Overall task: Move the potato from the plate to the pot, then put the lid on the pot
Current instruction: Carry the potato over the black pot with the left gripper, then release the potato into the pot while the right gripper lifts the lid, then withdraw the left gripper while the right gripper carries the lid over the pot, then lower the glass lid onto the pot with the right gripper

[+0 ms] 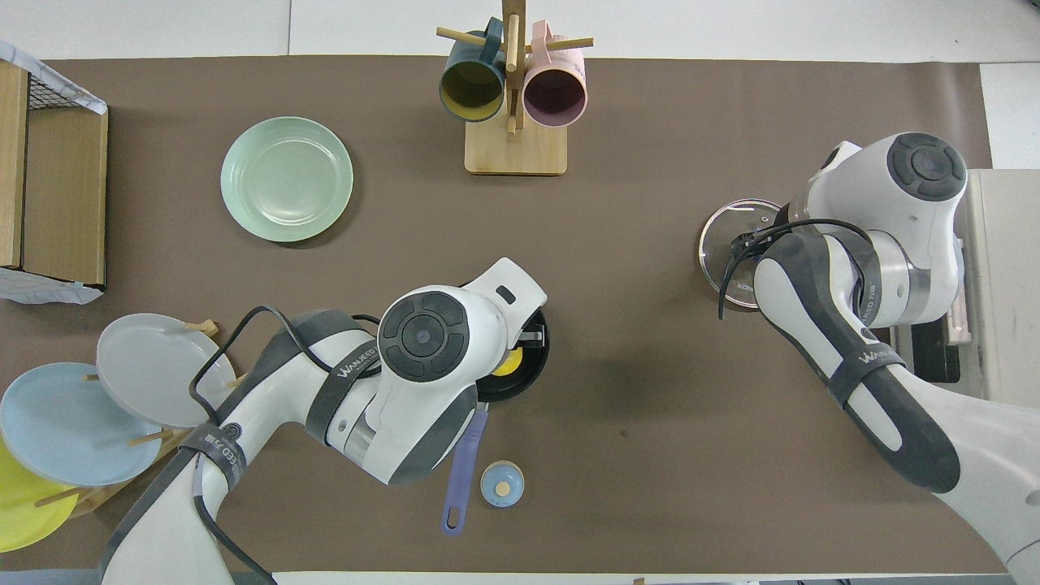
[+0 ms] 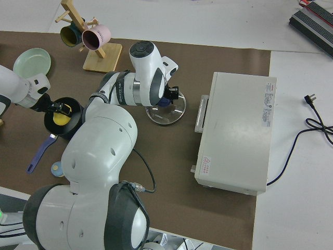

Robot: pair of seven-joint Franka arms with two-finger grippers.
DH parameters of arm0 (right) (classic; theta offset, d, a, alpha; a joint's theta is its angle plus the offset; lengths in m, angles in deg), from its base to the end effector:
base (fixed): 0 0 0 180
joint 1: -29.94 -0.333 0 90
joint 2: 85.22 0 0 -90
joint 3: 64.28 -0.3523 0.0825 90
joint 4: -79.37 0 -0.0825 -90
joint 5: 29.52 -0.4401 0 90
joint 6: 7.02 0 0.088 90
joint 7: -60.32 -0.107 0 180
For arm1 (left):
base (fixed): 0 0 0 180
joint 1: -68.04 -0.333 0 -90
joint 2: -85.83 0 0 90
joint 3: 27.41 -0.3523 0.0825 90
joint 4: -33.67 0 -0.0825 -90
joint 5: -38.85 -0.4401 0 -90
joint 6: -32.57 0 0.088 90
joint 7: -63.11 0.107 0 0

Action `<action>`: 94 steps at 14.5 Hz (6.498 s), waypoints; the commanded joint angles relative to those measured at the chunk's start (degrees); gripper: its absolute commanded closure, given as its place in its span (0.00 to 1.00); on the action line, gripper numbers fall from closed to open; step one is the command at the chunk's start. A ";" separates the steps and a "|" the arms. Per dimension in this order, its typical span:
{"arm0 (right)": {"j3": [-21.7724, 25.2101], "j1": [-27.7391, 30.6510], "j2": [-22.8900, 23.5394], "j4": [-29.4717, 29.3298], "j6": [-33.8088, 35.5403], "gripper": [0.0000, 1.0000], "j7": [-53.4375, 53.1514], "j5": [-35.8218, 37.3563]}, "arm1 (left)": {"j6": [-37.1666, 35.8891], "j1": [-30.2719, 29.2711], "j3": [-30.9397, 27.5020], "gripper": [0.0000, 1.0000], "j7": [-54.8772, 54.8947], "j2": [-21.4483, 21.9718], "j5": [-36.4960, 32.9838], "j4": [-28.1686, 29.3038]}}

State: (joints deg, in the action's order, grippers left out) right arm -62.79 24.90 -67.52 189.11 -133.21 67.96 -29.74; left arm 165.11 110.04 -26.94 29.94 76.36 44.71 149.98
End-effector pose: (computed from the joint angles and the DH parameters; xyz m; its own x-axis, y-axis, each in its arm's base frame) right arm 0.6696 0.0425 0.3327 0.9810 0.1929 -0.0222 0.1929 -0.9812 0.0019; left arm 0.4743 -0.4366 0.3807 0.9943 -0.0938 0.0500 -0.0997 -0.9861 0.1332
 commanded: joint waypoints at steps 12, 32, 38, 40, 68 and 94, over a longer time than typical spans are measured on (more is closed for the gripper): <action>-1.05 -7.44 -8.47 -11.14 23.01 1.00 -7.46 0.04 | 4.83 0.89 -1.26 1.00 6.46 -0.01 0.20 5.77; -1.84 -11.48 -8.82 -10.34 19.67 1.00 -13.62 -0.84 | -14.38 -6.74 -1.79 0.00 8.82 4.11 0.03 -6.51; -2.72 -18.23 -7.86 -11.39 14.75 1.00 -26.86 -0.93 | -30.48 -22.72 -1.88 0.00 21.27 8.94 -0.15 -18.74; -2.72 -21.58 -6.10 -14.90 15.10 1.00 -32.14 -1.02 | -31.99 -27.73 -1.88 0.00 26.29 10.79 -0.50 -18.84; -2.81 -36.18 2.17 -16.15 14.22 1.00 -55.37 1.27 | -45.70 -40.33 1.64 0.00 36.60 13.17 -9.11 -25.34; -2.54 -33.73 -1.25 -14.47 11.84 0.00 -55.90 1.45 | -45.88 -41.12 1.46 0.00 36.51 15.10 -5.77 -23.50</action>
State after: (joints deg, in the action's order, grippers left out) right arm -65.09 -11.03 -66.21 174.43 -122.07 12.75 -28.38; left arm 119.48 69.87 -25.95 65.53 89.87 38.13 125.24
